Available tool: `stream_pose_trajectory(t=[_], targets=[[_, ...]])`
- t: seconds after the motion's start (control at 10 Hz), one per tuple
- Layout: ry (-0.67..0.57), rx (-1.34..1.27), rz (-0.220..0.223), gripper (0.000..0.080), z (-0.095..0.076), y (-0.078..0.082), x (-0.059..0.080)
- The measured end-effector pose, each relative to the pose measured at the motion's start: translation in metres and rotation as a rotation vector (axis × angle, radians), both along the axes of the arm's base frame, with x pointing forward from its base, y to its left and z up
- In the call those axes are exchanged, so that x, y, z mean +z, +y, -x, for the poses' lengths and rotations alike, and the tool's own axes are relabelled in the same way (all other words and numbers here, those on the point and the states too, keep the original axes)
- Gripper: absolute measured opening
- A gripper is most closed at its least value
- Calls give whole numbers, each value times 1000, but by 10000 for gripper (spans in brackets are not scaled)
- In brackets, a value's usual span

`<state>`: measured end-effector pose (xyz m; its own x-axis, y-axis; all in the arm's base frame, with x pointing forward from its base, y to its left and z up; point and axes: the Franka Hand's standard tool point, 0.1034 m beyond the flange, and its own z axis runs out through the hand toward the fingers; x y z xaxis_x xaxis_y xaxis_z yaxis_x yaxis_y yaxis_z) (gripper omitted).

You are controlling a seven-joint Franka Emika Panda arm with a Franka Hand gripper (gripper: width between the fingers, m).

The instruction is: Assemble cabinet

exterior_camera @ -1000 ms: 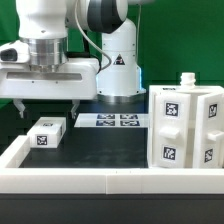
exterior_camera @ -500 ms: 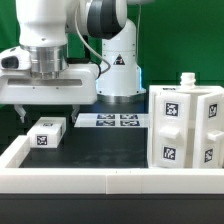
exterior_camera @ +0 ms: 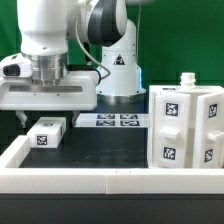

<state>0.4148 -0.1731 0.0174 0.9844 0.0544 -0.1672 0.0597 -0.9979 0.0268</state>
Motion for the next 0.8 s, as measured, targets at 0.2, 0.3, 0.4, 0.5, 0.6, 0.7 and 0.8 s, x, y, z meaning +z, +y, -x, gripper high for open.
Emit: stream_pose_trajectory(t=[0.2, 0.3, 0.4, 0.5, 0.6, 0.7, 0.8], targets=[[1, 1, 0, 553, 0, 1, 0], [1, 1, 0, 556, 0, 1, 0], [1, 1, 0, 556, 0, 1, 0], [1, 1, 0, 556, 0, 1, 0], [1, 1, 0, 556, 0, 1, 0], [1, 1, 0, 556, 0, 1, 0], [5, 0, -2, 557, 0, 2, 0]])
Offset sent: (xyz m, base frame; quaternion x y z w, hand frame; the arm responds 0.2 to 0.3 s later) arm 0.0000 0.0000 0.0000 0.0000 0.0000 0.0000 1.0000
